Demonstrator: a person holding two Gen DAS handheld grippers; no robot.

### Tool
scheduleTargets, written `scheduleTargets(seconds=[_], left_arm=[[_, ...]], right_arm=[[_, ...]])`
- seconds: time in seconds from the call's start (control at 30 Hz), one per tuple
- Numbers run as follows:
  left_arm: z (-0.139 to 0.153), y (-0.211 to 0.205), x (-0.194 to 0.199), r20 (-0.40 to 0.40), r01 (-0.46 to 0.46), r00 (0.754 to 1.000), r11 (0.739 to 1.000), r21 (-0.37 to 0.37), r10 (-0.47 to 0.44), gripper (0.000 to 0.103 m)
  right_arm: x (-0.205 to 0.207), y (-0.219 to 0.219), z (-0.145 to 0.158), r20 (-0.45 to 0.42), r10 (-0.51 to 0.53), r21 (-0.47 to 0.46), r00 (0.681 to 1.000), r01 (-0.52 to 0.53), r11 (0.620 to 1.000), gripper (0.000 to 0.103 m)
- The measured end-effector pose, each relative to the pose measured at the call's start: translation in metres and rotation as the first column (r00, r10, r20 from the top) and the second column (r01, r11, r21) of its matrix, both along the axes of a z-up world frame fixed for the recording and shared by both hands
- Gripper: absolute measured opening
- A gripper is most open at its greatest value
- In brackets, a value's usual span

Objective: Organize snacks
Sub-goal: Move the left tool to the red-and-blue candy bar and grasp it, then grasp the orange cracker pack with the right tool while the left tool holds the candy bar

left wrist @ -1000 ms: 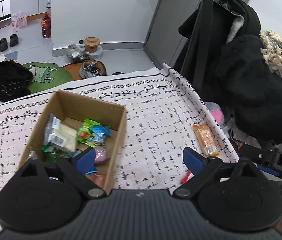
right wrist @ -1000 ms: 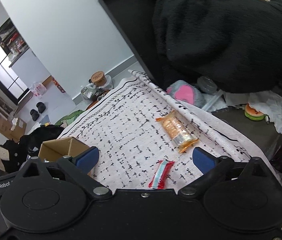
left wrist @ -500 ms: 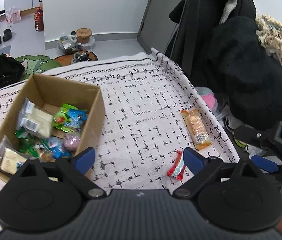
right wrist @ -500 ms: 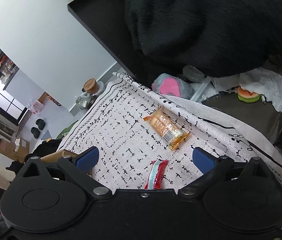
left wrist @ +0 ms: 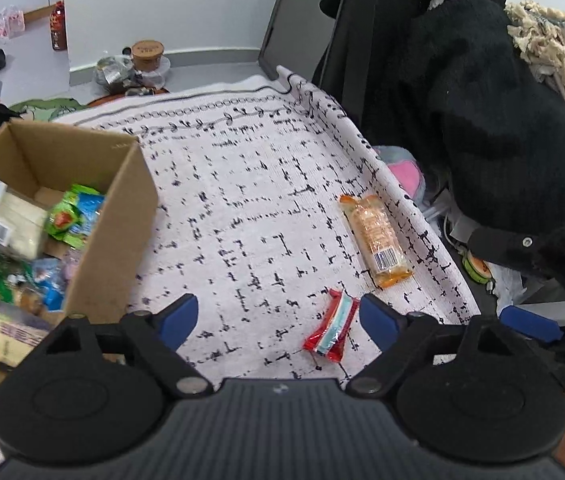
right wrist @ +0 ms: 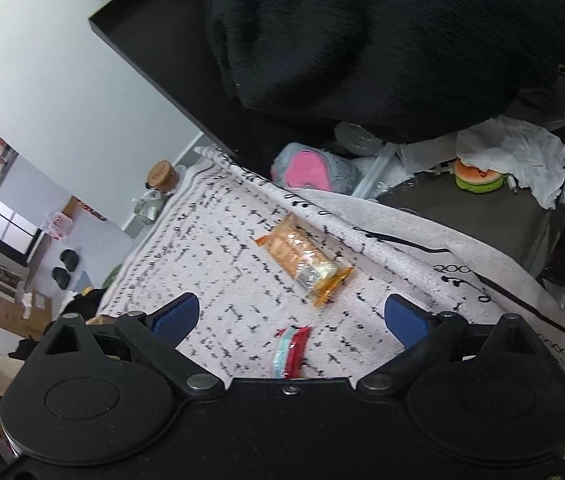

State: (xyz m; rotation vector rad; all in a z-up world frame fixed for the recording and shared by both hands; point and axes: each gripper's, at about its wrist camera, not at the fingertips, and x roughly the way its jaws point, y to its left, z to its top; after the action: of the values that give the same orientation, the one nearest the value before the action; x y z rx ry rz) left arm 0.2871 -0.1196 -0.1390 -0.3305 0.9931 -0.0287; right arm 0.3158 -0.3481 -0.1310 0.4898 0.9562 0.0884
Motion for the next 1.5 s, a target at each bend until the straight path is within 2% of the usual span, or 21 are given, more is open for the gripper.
scheduleTargets(seconds=[0.23, 0.5, 0.7, 0.8, 0.93, 1.0, 1.1, 1.37, 1.5], left_arm=[[-0.024, -0.009, 0.015, -0.045, -0.005, 0.999, 0.999, -0.033, 0.004, 0.069], [-0.051, -0.025, 0.026, -0.078, 0.021, 0.997, 0.997, -0.075, -0.027, 0.061], [-0.066, -0.039, 0.034, -0.095, 0.048, 0.994, 0.993, -0.112, -0.059, 0.049], [-0.076, -0.042, 0.039, -0.120, 0.054, 0.990, 0.991, -0.125, -0.069, 0.039], [-0.083, -0.041, 0.041, -0.131, 0.038, 0.990, 0.993, -0.114, -0.053, 0.019], [-0.083, -0.034, 0.042, -0.133, 0.018, 0.990, 0.989, -0.148, -0.038, 0.019], [-0.075, -0.027, 0.044, -0.119, 0.015, 0.992, 0.994, -0.106, -0.027, 0.019], [-0.060, 0.005, 0.052, -0.089, -0.034, 0.996, 0.994, -0.101, 0.025, 0.019], [-0.051, 0.015, 0.054, -0.072, -0.050, 0.996, 0.994, -0.100, 0.043, 0.019]], right_arm=[[0.009, -0.001, -0.012, -0.032, -0.002, -0.013, 0.999, 0.002, 1.000, 0.096], [0.017, 0.000, -0.022, -0.048, 0.011, -0.010, 0.999, -0.011, 1.000, 0.092], [0.021, 0.003, -0.028, -0.055, 0.028, -0.008, 0.998, -0.028, 1.000, 0.089], [0.024, 0.008, -0.032, -0.067, 0.045, -0.032, 0.997, -0.048, 0.998, 0.088], [0.030, 0.017, -0.035, -0.076, 0.076, -0.068, 0.994, -0.081, 0.994, 0.086], [0.031, 0.023, -0.035, -0.066, 0.097, -0.090, 0.993, -0.103, 0.991, 0.085], [0.034, 0.030, -0.035, -0.065, 0.128, -0.105, 0.990, -0.134, 0.985, 0.085], [0.046, 0.043, -0.033, -0.049, 0.171, -0.132, 0.984, -0.176, 0.976, 0.085], [0.053, 0.053, -0.034, -0.040, 0.197, -0.165, 0.980, -0.201, 0.966, 0.080]])
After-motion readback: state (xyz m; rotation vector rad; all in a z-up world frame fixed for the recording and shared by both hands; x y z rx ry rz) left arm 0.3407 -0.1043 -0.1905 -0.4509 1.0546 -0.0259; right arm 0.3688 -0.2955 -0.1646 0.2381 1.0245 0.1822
